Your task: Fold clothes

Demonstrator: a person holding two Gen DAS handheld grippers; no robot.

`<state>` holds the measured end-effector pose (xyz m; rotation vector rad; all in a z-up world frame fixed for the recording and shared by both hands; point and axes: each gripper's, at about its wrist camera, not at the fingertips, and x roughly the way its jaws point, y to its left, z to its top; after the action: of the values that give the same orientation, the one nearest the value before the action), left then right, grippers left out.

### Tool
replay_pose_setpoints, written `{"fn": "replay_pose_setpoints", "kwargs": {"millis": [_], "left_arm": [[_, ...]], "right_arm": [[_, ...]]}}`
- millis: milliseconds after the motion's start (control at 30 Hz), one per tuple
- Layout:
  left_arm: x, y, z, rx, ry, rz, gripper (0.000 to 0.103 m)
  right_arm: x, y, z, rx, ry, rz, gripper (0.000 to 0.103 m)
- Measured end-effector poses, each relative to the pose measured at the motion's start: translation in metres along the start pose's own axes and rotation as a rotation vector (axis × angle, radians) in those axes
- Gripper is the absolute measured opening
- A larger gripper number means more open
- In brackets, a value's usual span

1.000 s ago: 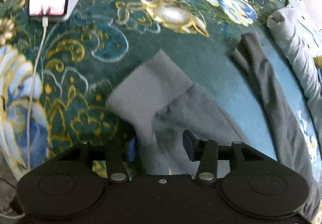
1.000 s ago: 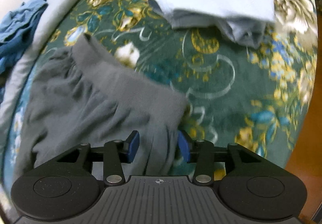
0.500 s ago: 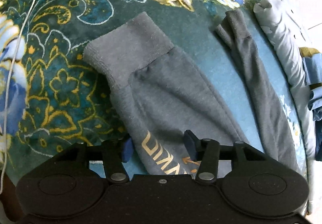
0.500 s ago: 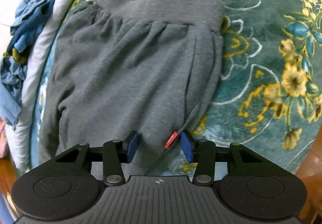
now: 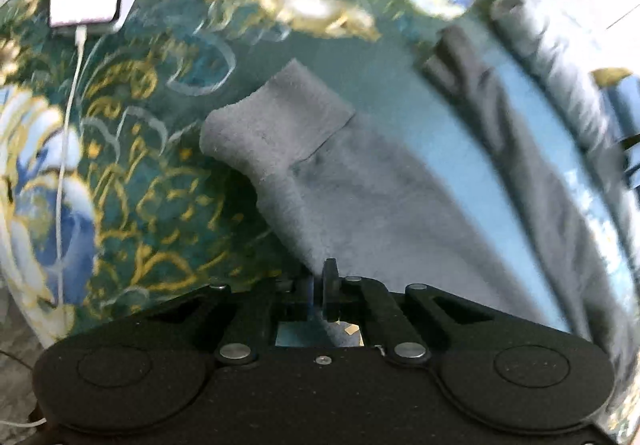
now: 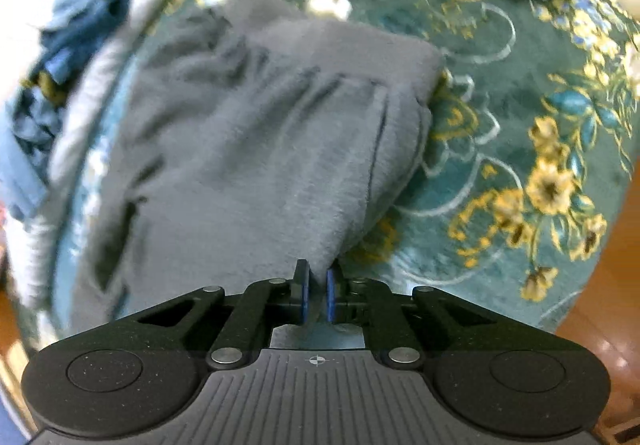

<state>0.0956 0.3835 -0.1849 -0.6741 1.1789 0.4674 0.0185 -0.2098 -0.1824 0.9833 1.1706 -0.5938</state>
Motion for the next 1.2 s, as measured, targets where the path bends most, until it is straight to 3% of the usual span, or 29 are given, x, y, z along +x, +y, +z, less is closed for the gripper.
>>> {"fn": "replay_pose_setpoints", "kwargs": {"millis": [267,367,400,533,600,767,833,933,1000,1067,1200], "left_arm": [[0.013,0.004,-0.003,0.046,0.042,0.042,0.004],[0.011,0.003,-0.002,0.053,0.054,0.048,0.007],[0.010,0.003,-0.001,0.055,0.058,0.050,0.012],[0.003,0.002,-0.001,0.052,0.069,0.066,0.040],[-0.006,0.003,0.001,0.039,0.069,0.076,0.047],[-0.031,0.000,0.006,0.028,0.054,0.088,0.054],[-0.045,-0.005,0.009,0.048,0.032,0.079,0.065],[-0.068,-0.016,0.011,0.075,-0.024,0.028,0.073],[-0.082,-0.023,0.013,0.080,-0.063,-0.004,0.080],[-0.088,-0.032,0.017,0.064,-0.103,-0.032,0.083],[-0.107,-0.056,0.021,0.018,-0.172,-0.113,0.088]], "right_arm": [[0.024,0.003,-0.003,-0.026,0.016,-0.064,0.008],[0.018,0.007,-0.003,-0.030,0.014,-0.068,0.012],[0.015,0.008,-0.002,-0.030,0.010,-0.073,0.021],[-0.006,0.009,-0.002,-0.023,-0.013,-0.097,0.029],[-0.018,0.011,-0.002,-0.018,-0.029,-0.123,0.035],[-0.058,0.020,-0.001,-0.034,-0.092,-0.159,0.041],[-0.072,0.029,0.002,-0.060,-0.124,-0.152,0.061],[-0.095,0.044,0.012,-0.124,-0.172,-0.119,0.073],[-0.106,0.056,0.022,-0.164,-0.204,-0.092,0.074],[-0.116,0.065,0.034,-0.187,-0.232,-0.057,0.088],[-0.124,0.087,0.059,-0.266,-0.261,0.030,0.101]]}}
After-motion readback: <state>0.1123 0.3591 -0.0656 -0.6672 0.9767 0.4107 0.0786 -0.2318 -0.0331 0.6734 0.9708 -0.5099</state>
